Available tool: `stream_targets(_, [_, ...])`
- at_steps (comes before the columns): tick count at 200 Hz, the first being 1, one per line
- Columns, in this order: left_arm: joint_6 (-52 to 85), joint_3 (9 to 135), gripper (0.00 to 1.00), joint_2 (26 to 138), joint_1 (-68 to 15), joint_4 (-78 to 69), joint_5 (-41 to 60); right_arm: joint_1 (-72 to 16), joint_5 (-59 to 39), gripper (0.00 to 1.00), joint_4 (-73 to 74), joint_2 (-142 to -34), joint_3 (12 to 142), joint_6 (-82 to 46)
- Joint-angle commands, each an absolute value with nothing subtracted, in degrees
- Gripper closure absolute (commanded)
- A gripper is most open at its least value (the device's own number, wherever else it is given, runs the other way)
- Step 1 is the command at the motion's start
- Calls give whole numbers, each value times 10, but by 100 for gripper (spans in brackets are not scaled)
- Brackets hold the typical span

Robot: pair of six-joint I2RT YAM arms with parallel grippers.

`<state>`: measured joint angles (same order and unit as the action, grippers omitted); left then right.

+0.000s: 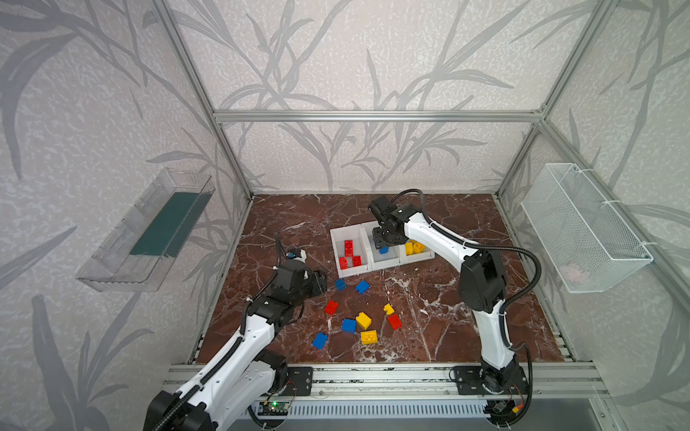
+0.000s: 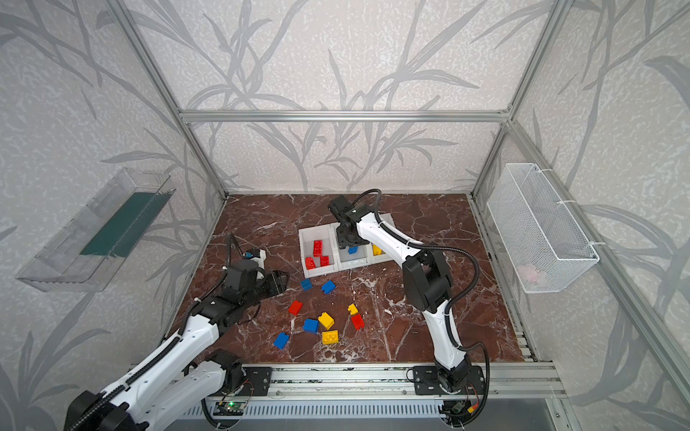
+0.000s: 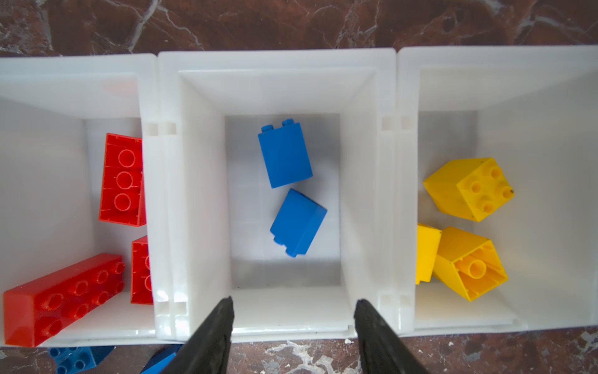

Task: Sort the legos into containers by color
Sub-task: 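Grasp the blue square brick with the left gripper while the right gripper withdraws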

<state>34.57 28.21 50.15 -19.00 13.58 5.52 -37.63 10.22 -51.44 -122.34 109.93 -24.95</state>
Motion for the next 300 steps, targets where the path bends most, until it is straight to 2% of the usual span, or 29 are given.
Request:
stream_targets(1, [351, 274, 39, 503, -189, 149, 54, -377, 95, 38, -530, -1208, 1116, -244])
stream_targets(41, [346, 276, 39, 511, -189, 159, 53, -378, 77, 38, -533, -1173, 1091, -247])
stream_targets(93, [340, 278, 39, 546, -198, 150, 65, -377, 47, 38, -477, -1070, 956, -258])
stream_targets(145, [315, 317, 34, 640, -234, 143, 57, -378, 33, 37, -441, -982, 820, -296])
stream_targets(186, [308, 381, 32, 756, -273, 140, 70, -377, 35, 37, -419, -933, 726, -328])
stream_targets(234, [302, 443, 33, 846, -285, 166, 52, -376, 45, 36, -403, -887, 659, -352])
stream_targets(300, [308, 459, 37, 882, -288, 182, 14, -370, 48, 36, -402, -867, 637, -358])
